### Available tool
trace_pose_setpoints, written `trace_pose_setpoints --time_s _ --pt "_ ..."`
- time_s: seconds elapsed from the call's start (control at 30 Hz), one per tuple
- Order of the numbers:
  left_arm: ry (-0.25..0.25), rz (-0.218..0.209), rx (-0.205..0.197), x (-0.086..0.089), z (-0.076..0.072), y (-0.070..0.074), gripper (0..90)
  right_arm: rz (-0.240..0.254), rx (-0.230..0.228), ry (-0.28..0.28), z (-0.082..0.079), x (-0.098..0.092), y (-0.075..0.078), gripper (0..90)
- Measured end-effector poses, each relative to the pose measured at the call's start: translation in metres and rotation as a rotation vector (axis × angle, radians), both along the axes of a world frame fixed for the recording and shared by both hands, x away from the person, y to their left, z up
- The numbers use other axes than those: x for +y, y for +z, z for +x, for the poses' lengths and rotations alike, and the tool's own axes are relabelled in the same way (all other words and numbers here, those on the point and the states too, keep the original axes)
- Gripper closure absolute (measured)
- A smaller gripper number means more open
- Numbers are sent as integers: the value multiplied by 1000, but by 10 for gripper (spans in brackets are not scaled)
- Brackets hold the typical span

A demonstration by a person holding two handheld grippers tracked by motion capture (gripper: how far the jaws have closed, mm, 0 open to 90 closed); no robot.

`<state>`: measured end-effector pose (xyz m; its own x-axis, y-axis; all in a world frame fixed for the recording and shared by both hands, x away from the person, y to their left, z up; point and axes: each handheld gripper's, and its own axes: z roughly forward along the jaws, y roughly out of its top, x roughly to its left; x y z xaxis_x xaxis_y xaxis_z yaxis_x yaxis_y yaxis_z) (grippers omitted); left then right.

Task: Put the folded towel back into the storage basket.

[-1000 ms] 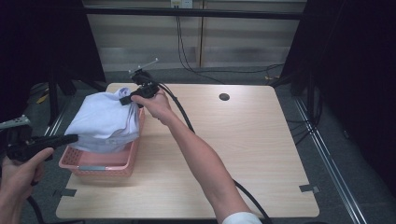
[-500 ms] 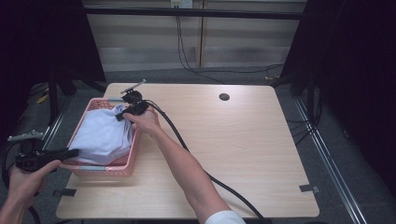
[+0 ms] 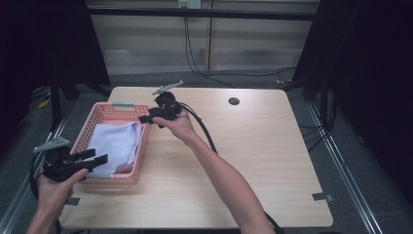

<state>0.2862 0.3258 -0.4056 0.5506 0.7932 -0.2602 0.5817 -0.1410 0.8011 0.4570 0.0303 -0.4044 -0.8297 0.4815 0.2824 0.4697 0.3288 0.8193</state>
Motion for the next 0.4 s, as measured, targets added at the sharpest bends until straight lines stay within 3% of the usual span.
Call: trace_pose_setpoints --time_s 0.07,0.13,0.2,0.27,0.4 --pt "-30 7 -19 -18 -3 0 362 11 -18 -11 -11 -23 1 424" --pt "-57 -17 -34 -37 -6 -1 354 7 -35 -24 -23 -45 1 428" --pt "-58 -11 -41 -57 -10 -4 344 3 -37 -37 -35 -65 -2 424" --pt "-84 -6 -35 -76 -12 -8 313 14 -42 -41 -47 -82 -5 420" --pt "-120 0 -33 -108 -16 -15 267 -12 -55 -66 -69 -109 -12 396"
